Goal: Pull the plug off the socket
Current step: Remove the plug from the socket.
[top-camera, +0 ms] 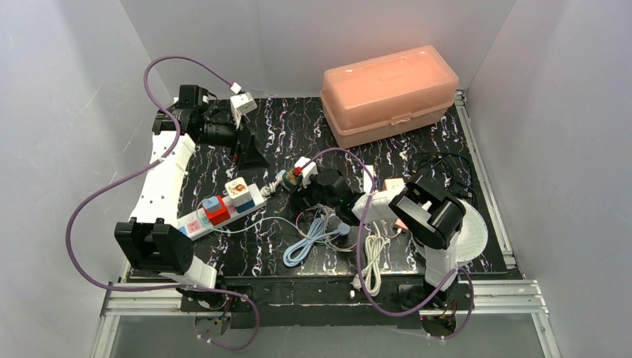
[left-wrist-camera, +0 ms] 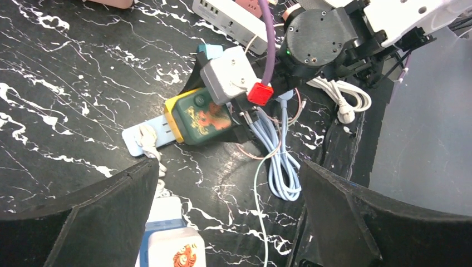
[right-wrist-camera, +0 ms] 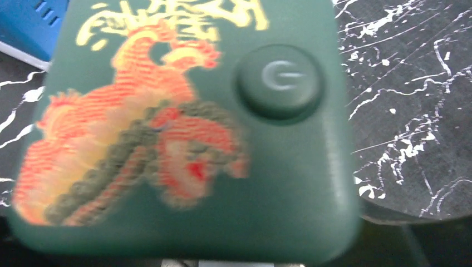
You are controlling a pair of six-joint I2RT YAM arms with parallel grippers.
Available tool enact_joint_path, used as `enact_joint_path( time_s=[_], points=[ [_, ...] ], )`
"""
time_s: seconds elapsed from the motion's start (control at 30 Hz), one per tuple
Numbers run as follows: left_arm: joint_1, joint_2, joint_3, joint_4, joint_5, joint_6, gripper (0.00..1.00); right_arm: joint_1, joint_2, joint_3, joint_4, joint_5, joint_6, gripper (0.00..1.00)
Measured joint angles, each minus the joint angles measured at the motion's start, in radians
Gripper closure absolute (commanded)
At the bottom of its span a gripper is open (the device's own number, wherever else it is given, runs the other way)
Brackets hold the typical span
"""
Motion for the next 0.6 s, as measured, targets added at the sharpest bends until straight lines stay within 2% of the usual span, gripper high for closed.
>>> enact_joint_path(
  time_s=[0.03, 0.17, 0.2, 0.4, 0.6],
  points=[
    [0.000, -0.008, -0.006, -0.008, -0.002, 0.002, 0.02, 0.002, 0.006, 0.002, 0.004, 0.005, -0.003, 0.40],
    [-0.001, -0.015, -0.018, -0.024, -0.009, 0.023, 0.02, 0.003, 0.011, 0.003, 0.010, 0.016, -0.001, 0.90],
    [-0.001, -0.017, -0.027, -0.032, -0.009, 0.037, 0.02, 0.003, 0.011, 0.003, 0.010, 0.017, -0.002, 0.99],
    [-0.005, -0.064, -0.131, -0.082, -0.003, 0.203, 0.02, -0.004, -0.016, 0.032, -0.091, 0.000, -0.002, 0.99],
    [-0.073, -0.203, -0.293, -0.099, -0.015, 0.517, 0.02, -0.066, -0.098, 0.118, -0.344, -0.155, 0.089, 0.99]
  ],
)
